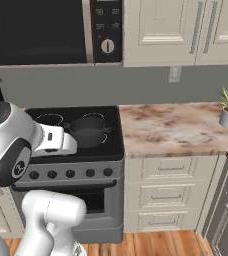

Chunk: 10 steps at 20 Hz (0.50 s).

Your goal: Move the pot and pan from the stove into the sink.

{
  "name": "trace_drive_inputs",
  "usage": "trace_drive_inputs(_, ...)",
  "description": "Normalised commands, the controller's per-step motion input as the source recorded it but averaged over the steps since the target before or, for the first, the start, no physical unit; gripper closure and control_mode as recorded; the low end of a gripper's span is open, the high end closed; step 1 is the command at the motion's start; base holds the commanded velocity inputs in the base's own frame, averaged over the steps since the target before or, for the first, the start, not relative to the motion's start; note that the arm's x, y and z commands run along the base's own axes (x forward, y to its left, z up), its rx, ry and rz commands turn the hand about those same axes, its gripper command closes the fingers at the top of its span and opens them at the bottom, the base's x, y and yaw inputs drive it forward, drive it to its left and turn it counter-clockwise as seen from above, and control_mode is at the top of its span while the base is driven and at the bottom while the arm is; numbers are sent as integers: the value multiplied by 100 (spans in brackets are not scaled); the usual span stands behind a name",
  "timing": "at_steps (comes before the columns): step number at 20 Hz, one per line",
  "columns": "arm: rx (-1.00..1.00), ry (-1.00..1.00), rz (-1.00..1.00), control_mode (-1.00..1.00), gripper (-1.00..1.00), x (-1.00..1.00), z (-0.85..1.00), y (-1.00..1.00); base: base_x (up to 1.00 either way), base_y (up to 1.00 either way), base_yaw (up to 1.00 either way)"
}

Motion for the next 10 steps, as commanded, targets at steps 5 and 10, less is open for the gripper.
trace_drive_inputs(5, 0, 0, 0, 100, -100, 0, 0, 0, 14, -5, 4)
trace_drive_inputs(10, 0, 0, 0, 100, -100, 0, 0, 0, 16, 0, 0)
